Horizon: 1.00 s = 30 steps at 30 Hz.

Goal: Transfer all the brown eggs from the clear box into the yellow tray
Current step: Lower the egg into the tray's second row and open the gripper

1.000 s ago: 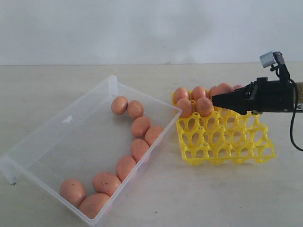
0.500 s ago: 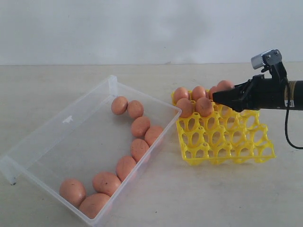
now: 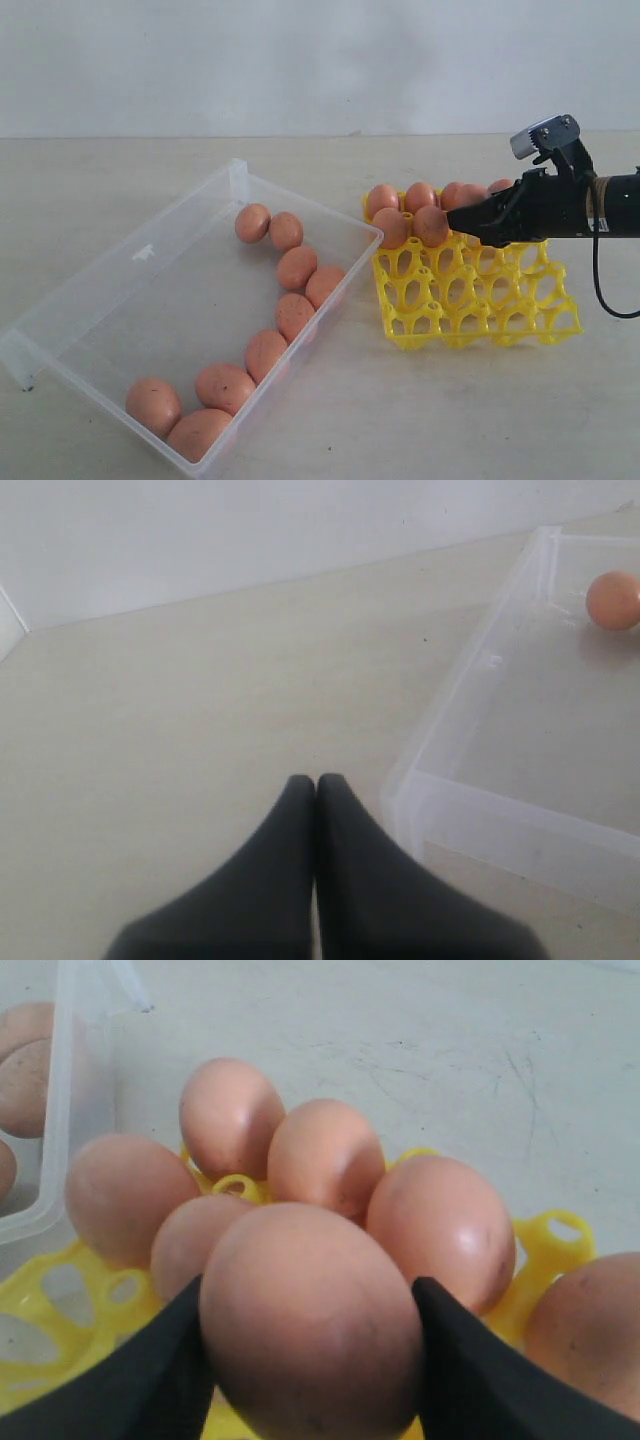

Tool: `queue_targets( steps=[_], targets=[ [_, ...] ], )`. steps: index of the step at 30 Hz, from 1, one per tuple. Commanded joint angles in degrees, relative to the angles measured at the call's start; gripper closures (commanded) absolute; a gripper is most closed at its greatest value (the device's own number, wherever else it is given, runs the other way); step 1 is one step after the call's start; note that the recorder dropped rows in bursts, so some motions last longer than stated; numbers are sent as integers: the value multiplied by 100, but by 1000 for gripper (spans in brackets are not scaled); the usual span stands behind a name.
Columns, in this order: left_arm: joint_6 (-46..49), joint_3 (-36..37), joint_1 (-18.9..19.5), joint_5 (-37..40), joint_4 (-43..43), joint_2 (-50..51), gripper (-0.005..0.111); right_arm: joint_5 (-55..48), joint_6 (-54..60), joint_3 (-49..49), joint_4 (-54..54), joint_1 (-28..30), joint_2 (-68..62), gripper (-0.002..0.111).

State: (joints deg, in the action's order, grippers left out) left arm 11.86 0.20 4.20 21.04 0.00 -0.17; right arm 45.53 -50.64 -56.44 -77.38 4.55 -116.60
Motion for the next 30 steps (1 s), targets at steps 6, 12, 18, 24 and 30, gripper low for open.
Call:
queue_targets(
  steps=[6, 12, 18, 24, 30],
  targets=[
    [17, -20, -18, -20, 0, 17, 111, 1, 24, -22, 67, 6, -1, 55],
    [17, -20, -18, -20, 0, 17, 111, 1, 24, -22, 213, 6, -1, 39],
    [17, -20, -18, -62, 0, 17, 111, 1, 24, -22, 319, 6, -1, 39],
    [17, -20, -18, -62, 0, 17, 111, 387, -841, -22, 951, 6, -1, 39],
    [17, -20, -18, -62, 0, 17, 111, 2029, -1378, -22, 936, -9, -1, 55]
  ],
)
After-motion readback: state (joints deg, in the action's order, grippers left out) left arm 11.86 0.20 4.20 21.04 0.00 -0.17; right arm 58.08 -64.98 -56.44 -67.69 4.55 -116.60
